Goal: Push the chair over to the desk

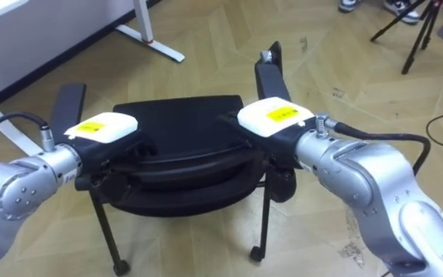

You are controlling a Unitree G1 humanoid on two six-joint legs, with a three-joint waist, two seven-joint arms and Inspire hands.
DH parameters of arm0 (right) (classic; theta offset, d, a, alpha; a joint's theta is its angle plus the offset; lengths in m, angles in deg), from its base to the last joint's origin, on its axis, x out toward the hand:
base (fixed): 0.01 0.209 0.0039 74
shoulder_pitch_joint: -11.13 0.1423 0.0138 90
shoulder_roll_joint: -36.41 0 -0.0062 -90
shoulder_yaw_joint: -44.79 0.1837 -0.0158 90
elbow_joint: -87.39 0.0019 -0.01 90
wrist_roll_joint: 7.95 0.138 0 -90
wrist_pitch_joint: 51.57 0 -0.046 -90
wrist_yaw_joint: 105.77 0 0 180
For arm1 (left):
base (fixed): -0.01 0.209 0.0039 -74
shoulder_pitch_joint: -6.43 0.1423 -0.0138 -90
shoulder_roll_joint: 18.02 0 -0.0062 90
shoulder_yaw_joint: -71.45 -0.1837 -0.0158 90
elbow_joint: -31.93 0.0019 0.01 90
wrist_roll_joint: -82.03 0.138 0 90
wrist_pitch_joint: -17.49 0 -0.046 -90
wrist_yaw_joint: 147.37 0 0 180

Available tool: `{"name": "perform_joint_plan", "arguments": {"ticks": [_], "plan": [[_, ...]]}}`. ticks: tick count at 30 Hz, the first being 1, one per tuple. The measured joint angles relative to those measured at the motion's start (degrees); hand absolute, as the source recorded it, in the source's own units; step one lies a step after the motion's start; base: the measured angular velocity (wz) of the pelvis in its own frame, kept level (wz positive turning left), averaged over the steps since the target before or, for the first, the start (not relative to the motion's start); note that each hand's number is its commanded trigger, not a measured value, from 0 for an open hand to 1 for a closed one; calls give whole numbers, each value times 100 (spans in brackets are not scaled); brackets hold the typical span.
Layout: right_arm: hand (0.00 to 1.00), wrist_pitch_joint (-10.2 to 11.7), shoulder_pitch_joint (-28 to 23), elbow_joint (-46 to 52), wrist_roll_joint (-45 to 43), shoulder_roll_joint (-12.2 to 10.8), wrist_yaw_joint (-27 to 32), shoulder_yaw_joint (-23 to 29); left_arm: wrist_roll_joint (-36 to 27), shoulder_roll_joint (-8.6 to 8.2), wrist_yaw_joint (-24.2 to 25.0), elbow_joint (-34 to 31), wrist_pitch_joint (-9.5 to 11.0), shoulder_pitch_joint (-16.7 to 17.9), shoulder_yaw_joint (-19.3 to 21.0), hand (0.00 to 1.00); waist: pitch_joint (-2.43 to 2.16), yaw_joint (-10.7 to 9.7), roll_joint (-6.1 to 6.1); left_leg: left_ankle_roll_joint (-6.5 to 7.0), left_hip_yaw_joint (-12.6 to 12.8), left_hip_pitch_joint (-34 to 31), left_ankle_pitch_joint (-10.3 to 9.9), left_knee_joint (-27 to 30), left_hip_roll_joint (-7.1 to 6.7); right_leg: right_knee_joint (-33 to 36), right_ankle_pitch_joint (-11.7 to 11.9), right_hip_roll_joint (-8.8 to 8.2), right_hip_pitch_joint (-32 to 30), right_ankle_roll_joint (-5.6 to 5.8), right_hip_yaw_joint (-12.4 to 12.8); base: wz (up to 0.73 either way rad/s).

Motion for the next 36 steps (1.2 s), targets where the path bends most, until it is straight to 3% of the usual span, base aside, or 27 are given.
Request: {"name": "perform_joint_plan", "arguments": {"ticks": [2,6,10,12,23,30,31,32,33,36], "plan": [[0,-2,-83,-140,37,-47,133,-6,98,-88,-33,0,1,-4,-55,100,0,79,0,0,-7,8,0,0,-2,-1,0,1,10,0,10,2],[0,-100,-336,-859,-80,-392,624,-139,349,-362,-261,104,-6,-3,-208,100,10,155,32,0,-128,-11,0,1,-15,-88,-9,4,109,15,-8,12],[0,-117,-329,-1247,-79,-724,1142,-156,431,-411,-364,108,16,4,-275,100,6,161,71,0,-137,-65,0,12,-12,-115,-11,8,97,15,-68,9],[0,-82,-332,-1625,-71,-909,1593,-206,423,-418,-522,170,23,20,-386,100,-17,131,111,0,-151,-86,0,18,-13,-156,-7,-1,132,10,-130,13],[0,158,-554,-2112,-99,-1114,2836,-237,531,-761,-740,433,-59,115,-376,100,-13,59,257,1,-147,-22,-2,74,-14,-219,-9,-3,279,12,-159,2],[0,401,-532,-2567,-296,-1111,3712,-429,521,-793,-762,471,-99,115,-381,100,-7,-67,331,2,-142,-46,-2,78,-7,-199,3,-8,280,0,-220,4],[29,439,-531,-2614,-335,-1111,3799,-440,522,-793,-773,477,-100,115,-384,100,-4,-74,341,2,-143,-46,-2,78,-7,-199,4,-8,280,0,-221,0],[76,514,-529,-2698,-385,-1111,3951,-450,521,-795,-810,487,-100,115,-386,100,-7,-83,344,2,-143,-47,-2,77,-7,-198,5,-9,280,0,-220,0],[100,539,-529,-2765,-463,-1111,4094,-480,520,-800,-844,500,-99,115,-394,100,-10,-83,357,2,-142,-47,-2,77,-7,-197,7,-9,280,1,-222,0],[100,586,-531,-2828,-716,-1112,4265,-503,516,-809,-827,506,-99,115,-394,100,-14,-84,382,2,-157,-52,-2,77,-8,-198,8,-9,273,1,-227,0]]}}
